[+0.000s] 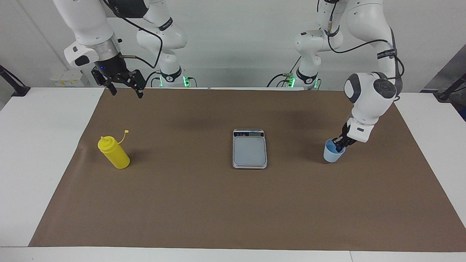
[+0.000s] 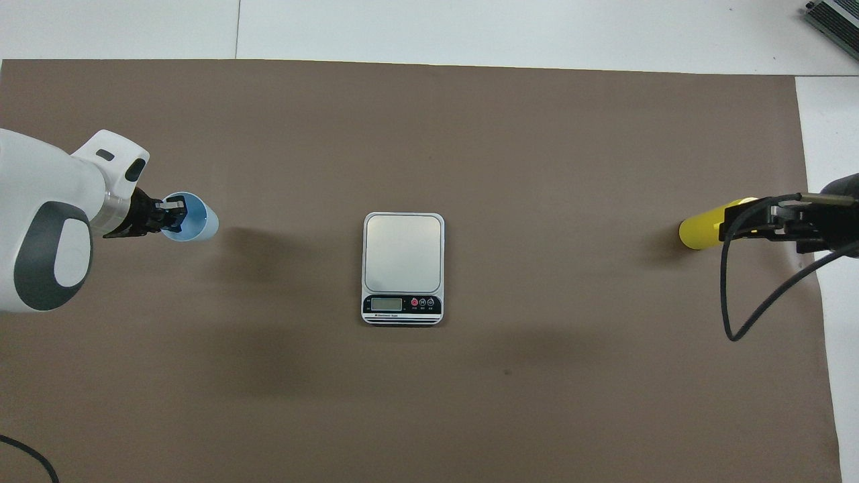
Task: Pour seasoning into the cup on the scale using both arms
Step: 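Carry the blue cup with the left gripper onto the scale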
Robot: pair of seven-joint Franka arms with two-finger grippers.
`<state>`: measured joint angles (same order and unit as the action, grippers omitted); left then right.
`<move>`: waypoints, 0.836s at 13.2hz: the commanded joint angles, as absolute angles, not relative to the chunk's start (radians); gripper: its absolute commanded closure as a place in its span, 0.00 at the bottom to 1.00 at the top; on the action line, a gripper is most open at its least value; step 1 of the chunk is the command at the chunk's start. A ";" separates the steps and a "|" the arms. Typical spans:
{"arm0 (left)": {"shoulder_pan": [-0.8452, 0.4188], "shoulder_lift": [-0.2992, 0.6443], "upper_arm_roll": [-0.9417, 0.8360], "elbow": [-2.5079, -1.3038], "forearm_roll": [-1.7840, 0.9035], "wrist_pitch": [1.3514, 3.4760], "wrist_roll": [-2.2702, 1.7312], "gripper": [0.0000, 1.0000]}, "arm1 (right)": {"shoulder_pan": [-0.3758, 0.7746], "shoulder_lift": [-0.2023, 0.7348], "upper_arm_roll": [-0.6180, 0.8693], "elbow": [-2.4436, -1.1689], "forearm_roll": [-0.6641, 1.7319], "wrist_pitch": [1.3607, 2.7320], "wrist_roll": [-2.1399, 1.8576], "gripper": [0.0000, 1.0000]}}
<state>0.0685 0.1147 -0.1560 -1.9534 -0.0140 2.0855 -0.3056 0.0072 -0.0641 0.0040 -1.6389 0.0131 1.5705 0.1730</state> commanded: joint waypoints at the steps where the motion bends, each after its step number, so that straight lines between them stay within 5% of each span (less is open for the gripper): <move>1: -0.020 0.133 -0.150 -1.811 -0.025 1.923 -0.345 1.00 | 0.000 -0.083 0.011 -1.655 0.014 1.565 0.150 0.00; 11: -0.402 0.188 -0.150 -1.833 -0.094 2.117 -0.676 1.00 | -0.017 -0.083 -0.009 -1.655 0.014 1.559 0.152 0.00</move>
<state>-0.3479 0.1521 -0.1707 -1.8199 -0.0778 2.0564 -0.6342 -0.0074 -0.0643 -0.0134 -1.6392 0.0131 1.5690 0.1730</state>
